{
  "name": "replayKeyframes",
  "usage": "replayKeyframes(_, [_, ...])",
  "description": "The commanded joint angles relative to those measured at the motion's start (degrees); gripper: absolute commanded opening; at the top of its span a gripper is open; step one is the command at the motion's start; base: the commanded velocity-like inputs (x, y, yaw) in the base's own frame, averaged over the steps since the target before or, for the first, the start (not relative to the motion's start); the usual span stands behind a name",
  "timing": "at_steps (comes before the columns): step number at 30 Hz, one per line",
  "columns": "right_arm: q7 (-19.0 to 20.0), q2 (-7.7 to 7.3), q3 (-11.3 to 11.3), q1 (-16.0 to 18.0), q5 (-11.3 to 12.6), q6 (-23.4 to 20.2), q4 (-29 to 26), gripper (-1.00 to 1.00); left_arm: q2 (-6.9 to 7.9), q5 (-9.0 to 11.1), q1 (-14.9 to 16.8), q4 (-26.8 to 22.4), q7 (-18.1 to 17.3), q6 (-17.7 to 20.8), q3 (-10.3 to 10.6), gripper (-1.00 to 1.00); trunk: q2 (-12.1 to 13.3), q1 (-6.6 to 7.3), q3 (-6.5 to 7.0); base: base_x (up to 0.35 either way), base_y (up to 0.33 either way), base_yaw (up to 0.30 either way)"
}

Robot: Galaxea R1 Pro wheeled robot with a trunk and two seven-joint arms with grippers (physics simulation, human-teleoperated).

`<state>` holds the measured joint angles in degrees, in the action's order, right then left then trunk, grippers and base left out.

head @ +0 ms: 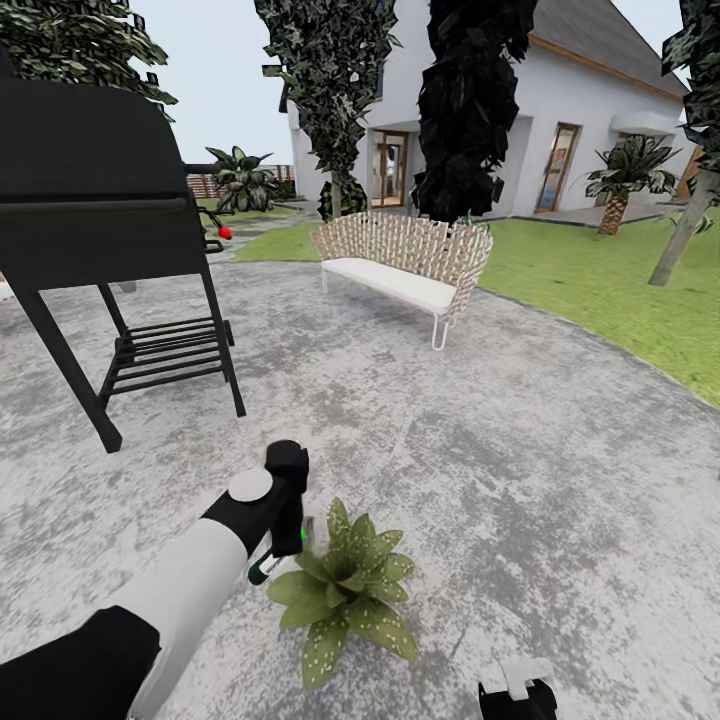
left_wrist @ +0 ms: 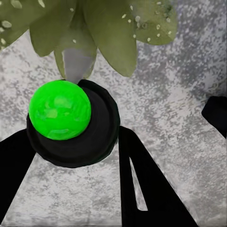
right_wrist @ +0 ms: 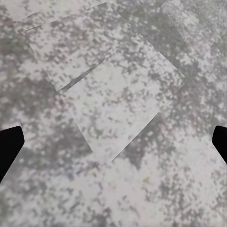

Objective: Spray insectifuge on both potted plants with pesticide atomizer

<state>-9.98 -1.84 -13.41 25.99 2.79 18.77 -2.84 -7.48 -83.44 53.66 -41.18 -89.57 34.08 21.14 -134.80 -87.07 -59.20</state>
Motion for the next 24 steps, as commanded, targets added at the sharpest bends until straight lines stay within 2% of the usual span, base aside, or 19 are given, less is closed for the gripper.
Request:
replayKeyframes(1, [-0.2,0.00,-0.5,0.0,0.3,0.1,0.0,1.00,0.12,-0.3,0.1,0.0,-0.4,0.4,0.4,-1.00,0.0,0.01,-0.05,0.000,0.000,0.000])
replayKeyframes(9, [-0.2,0.00,-0.5,0.0,0.3,0.1,0.0,1.00,0.65,-0.3,-0.6,0.0,-0.4,0.1,0.7,-1.00,0.0,0.01,-0.05,0.000,0.000,0.000])
replayKeyframes(14, [-0.2,0.00,-0.5,0.0,0.3,0.1,0.0,1.00,0.65,-0.2,-0.7,0.0,-0.4,0.5,-0.1,-1.00,0.0,0.01,-0.05,-0.019,0.000,0.000])
replayKeyframes(19, [-0.2,0.00,-0.5,0.0,0.3,0.1,0.0,1.00,0.55,0.1,-0.7,0.0,-0.4,0.7,-0.3,-1.00,0.0,0.01,-0.05,-0.278,0.056,-0.029])
replayKeyframes(24, [-0.2,0.00,-0.5,0.0,0.3,0.1,0.0,1.00,0.63,0.2,-0.6,0.0,-0.4,0.7,-0.3,-1.00,0.0,0.01,-0.05,-0.334,0.116,-0.229])
